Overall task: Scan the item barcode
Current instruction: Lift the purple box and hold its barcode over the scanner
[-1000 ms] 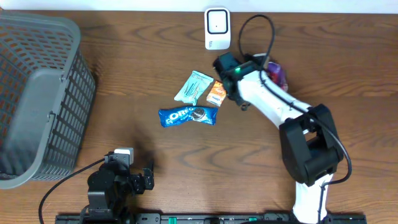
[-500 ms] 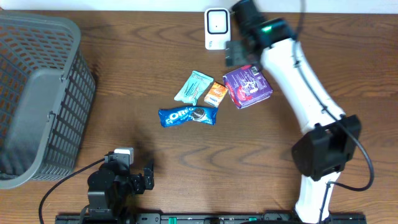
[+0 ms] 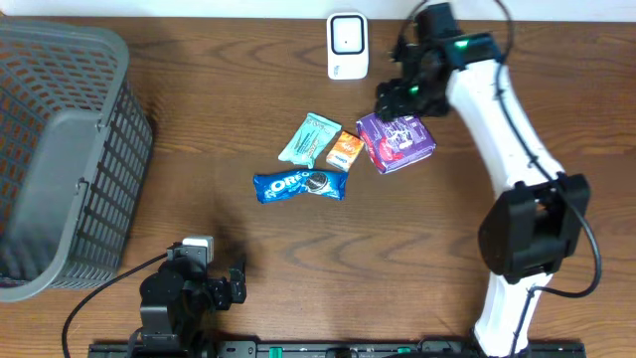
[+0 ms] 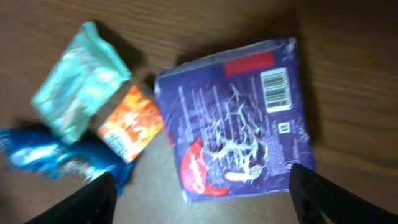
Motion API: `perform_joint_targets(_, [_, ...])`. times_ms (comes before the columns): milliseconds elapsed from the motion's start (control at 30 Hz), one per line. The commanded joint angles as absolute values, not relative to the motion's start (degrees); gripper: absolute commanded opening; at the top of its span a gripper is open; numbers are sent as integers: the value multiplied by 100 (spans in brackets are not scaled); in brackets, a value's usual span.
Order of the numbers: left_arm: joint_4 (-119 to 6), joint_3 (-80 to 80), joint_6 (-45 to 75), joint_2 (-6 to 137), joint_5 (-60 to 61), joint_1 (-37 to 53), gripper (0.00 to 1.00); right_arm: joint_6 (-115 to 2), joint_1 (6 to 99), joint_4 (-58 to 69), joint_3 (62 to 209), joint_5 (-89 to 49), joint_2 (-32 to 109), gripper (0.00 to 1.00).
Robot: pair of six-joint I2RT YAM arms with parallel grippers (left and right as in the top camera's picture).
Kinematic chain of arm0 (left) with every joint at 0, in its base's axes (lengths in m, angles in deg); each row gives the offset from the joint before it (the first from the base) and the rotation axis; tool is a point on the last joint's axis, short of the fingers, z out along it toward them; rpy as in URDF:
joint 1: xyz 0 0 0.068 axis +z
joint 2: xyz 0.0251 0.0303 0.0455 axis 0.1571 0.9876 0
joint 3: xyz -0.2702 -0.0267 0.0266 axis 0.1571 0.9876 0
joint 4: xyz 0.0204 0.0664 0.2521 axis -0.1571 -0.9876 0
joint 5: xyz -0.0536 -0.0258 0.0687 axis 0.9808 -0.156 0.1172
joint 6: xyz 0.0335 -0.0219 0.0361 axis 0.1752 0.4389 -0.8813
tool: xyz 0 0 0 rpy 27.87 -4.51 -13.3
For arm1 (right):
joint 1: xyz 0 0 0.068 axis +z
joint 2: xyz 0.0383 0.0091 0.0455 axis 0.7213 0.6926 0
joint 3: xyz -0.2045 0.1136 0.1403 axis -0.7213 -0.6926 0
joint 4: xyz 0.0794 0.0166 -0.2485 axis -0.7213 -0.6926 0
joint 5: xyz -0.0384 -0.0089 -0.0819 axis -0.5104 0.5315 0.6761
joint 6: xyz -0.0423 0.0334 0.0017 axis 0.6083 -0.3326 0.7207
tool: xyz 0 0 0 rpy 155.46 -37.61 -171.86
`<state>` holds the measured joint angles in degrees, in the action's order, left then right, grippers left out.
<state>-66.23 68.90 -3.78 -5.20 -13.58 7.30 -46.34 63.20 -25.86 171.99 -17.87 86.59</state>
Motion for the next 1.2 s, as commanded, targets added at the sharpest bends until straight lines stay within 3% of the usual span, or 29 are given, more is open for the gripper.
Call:
perform_joint_targets(0, [-6745, 6909, -474, -555, -1291, 708, 98, -4991, 6954, -2350, 17029, -113, 8786, 82])
perform_joint_targets(133, [-6745, 6909, -474, -555, -1291, 708, 98, -5587, 7542, -1952, 16581, 1294, 9085, 80])
perform_joint_targets(333, [-6745, 6909, -474, -555, -1291, 708, 98, -5705, 7745, -1532, 16146, 1358, 9551, 73])
perform_joint_targets(400, [-6745, 6909, -474, -555, -1291, 708, 98, -5847, 7684, -1539, 16119, 1358, 9612, 51])
perform_joint_targets(433, [-6745, 6909, -474, -555, -1291, 708, 98, -5954, 7633, -1539, 16119, 1299, 9612, 33])
perform_joint_targets(500, [-6745, 6909, -474, -555, -1291, 708, 98, -5954, 7574, -1556, 16152, 1176, 9605, 21])
perform_joint_targets(567, [-6745, 6909, -474, -555, -1291, 708, 98, -5954, 7483, -1685, 16264, 932, 9605, 2])
perform_joint_targets(733, [-6745, 6909, -474, -555, -1291, 708, 98, -5756, 7056, -2297, 16948, -360, 9594, 1])
perform_joint_targets(1000, [-6745, 6909, -474, -555, -1291, 708, 98, -4033, 5539, -3495, 18292, -5378, 9594, 1])
perform_joint_targets(1167, [-6745, 6909, -474, -555, -1291, 708, 98, -3727, 4433, -3547, 17896, -6749, 9649, 1])
